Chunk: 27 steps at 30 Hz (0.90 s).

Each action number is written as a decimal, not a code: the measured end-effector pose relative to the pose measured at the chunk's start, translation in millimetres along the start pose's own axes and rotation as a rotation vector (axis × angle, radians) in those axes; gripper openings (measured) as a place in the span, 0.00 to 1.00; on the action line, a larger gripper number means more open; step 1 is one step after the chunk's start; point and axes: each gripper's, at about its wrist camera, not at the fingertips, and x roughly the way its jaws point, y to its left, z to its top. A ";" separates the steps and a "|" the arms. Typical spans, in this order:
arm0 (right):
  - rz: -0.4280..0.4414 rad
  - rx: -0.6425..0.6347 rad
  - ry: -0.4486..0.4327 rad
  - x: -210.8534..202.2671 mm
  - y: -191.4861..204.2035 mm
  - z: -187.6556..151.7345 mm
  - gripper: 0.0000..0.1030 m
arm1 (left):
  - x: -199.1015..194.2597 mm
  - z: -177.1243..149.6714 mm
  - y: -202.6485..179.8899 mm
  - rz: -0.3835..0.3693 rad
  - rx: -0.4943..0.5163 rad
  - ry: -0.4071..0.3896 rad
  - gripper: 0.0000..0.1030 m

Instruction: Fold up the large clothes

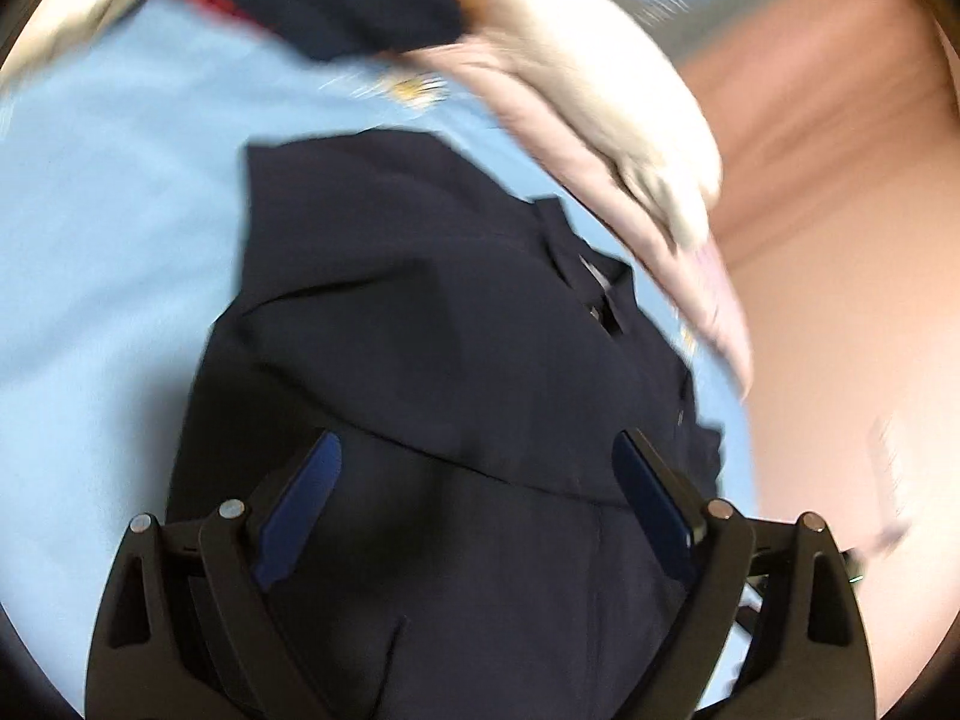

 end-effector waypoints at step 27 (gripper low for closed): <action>-0.186 0.049 0.011 52.9 -28.9 22.7 0.27 | 35.7 52.0 31.4 0.009 -0.239 0.000 0.56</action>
